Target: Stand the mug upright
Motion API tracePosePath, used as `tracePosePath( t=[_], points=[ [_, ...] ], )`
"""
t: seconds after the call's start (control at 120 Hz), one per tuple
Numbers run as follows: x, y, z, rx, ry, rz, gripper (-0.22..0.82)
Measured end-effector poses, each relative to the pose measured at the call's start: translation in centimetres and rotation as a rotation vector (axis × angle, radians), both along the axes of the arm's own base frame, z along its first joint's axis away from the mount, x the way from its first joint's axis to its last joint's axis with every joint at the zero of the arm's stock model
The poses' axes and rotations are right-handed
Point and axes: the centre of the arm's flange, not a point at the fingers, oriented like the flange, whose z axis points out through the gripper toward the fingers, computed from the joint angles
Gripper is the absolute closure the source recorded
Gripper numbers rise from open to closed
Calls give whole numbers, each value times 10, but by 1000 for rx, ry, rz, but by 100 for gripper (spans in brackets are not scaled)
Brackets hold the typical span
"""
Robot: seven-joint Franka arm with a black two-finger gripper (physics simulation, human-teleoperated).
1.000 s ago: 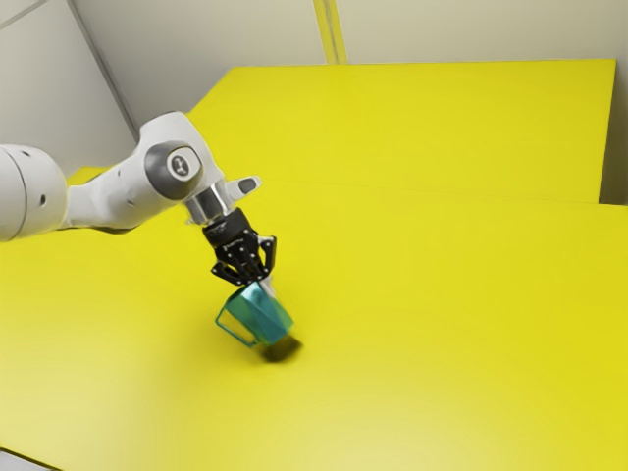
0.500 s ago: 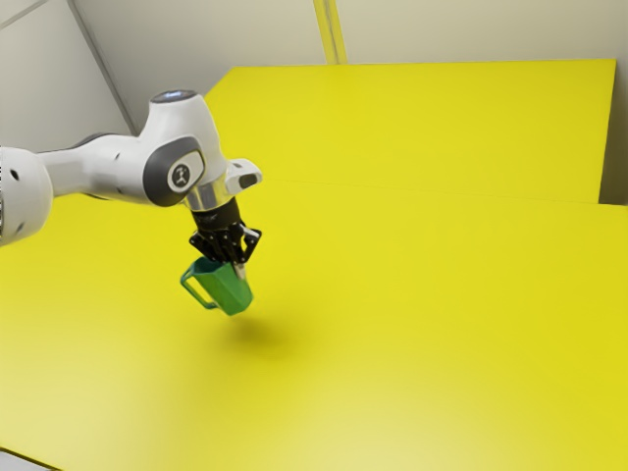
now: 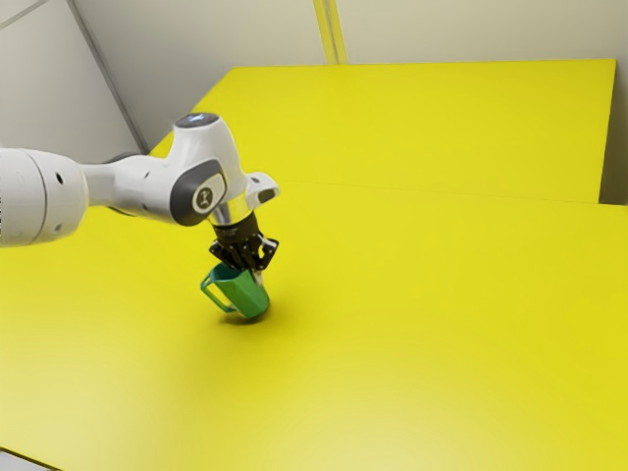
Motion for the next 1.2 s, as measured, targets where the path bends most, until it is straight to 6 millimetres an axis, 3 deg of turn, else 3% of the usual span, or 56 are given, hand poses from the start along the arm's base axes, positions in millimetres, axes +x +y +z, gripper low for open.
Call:
tracePosePath(
  t=[0.325,0.492,0.633,0.867,1.2],
  points=[
    [4,5,-14,1,2,21,76],
    [3,5,-2,-8,-13,25,39],
    [1,5,16,-10,-40,24,20],
    [-7,1,76,-11,-136,11,7],
    [15,-13,201,45,-248,-121,1]
  ],
)
